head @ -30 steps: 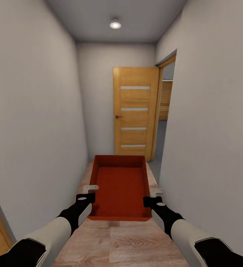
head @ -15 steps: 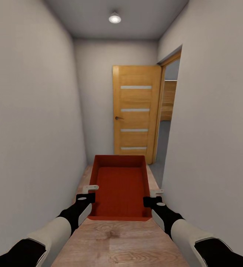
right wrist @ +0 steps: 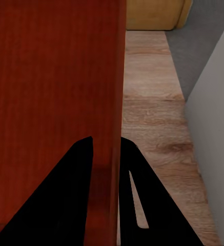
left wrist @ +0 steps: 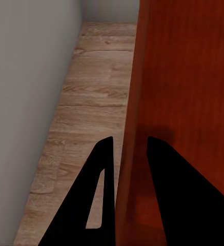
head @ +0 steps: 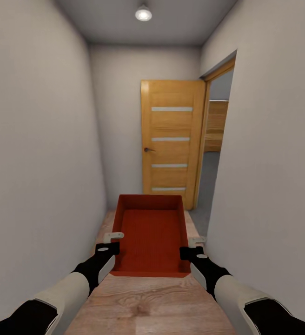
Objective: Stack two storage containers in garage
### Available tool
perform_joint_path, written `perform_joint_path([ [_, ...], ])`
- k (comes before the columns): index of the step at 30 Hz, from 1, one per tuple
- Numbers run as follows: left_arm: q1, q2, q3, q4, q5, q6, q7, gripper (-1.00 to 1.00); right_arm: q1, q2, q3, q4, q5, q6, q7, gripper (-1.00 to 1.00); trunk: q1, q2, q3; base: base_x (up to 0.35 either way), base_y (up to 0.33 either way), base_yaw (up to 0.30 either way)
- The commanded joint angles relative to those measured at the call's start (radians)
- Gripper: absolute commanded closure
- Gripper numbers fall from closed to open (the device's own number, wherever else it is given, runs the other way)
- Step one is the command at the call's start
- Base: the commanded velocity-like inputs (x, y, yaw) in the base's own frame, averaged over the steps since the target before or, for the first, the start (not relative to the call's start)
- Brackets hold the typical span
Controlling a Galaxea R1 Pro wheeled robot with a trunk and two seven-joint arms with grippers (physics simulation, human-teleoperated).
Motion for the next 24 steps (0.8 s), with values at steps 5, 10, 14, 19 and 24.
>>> perform_joint_path([
  [5,-0.001,0.002,0.019,-0.006,-0.018,-0.006,0.011,1.0,0.0,-0.001,0.0,0.007,-0.017,-0.001,-0.006,1.0,0.001,-0.001,-0.001,0.323,0.0,0.0],
  [10,-0.002,0.002,0.019,-0.006,-0.018,-0.006,0.011,1.0,0.0,-0.001,-0.001,0.007,-0.017,0.001,-0.006,1.0,0.001,-0.001,-0.001,0.323,0.0,0.0],
  [14,-0.001,0.002,0.019,-0.006,-0.018,-0.006,0.011,1.0,0.0,-0.001,-0.001,0.007,-0.017,0.001,-0.006,1.0,0.001,-0.001,-0.001,0.323,0.0,0.0],
  [19,-0.002,0.002,0.019,-0.006,-0.018,-0.006,0.011,1.0,-0.001,-0.001,-0.001,0.007,-0.017,0.0,-0.006,1.0,0.001,-0.001,-0.001,0.323,0.0,0.0],
  [24,-0.002,0.002,0.019,-0.006,-0.018,-0.006,0.011,1.0,-0.001,-0.001,0.0,0.007,-0.017,-0.002,-0.006,1.0,0.001,-0.001,-0.001,0.323,0.0,0.0],
])
